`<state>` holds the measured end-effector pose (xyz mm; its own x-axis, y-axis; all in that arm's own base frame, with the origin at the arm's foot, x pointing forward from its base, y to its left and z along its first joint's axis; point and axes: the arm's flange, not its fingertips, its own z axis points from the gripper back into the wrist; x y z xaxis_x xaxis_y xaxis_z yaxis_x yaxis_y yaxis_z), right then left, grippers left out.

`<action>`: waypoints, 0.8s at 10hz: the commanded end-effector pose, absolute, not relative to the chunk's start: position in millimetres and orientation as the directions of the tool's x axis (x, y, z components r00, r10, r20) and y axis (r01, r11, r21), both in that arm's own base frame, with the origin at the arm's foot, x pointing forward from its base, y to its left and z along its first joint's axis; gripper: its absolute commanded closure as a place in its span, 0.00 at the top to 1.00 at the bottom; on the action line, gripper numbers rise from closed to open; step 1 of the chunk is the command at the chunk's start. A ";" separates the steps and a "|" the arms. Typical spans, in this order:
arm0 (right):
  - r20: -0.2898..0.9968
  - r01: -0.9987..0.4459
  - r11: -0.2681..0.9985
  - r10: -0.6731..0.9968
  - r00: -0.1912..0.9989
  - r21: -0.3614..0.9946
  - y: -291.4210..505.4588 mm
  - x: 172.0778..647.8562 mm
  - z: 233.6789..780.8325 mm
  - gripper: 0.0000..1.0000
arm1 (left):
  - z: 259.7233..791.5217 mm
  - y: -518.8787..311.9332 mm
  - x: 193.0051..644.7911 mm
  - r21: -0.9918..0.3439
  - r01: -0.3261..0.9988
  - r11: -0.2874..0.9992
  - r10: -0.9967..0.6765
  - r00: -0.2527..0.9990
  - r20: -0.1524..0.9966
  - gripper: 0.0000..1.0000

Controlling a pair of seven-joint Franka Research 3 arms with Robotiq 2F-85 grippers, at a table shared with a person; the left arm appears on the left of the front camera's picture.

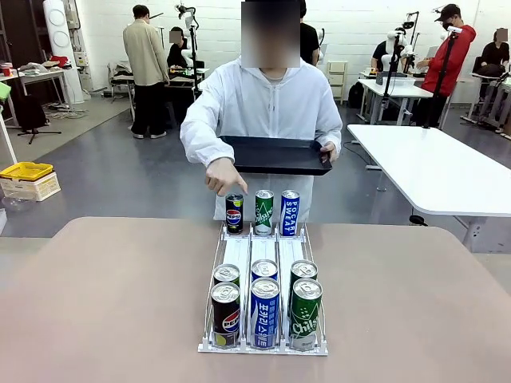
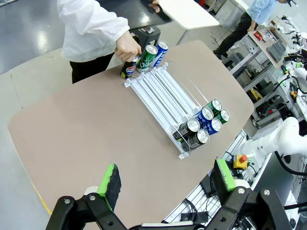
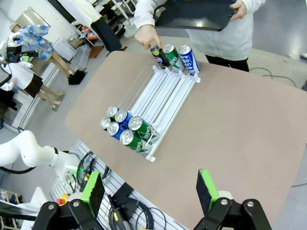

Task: Retrieve and hand over the desired beverage to the person.
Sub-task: Pick up a can of the same type that the person held from the Automatic Can Dispenser.

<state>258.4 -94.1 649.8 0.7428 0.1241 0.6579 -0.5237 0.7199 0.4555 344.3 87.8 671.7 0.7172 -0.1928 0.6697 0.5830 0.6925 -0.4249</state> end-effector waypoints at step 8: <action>0.664 -0.537 0.709 0.129 0.737 0.458 -93.5 260.1 650.5 1.00 | 672.8 88.2 344.7 -0.426 0.599 0.678 -0.195 0.706 0.681 1.00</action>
<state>258.4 -94.1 649.8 0.7428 0.1241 0.6579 -0.5237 0.7199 0.4555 344.3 87.7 671.7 0.7171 -0.1927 0.6698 0.5831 0.6924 -0.4251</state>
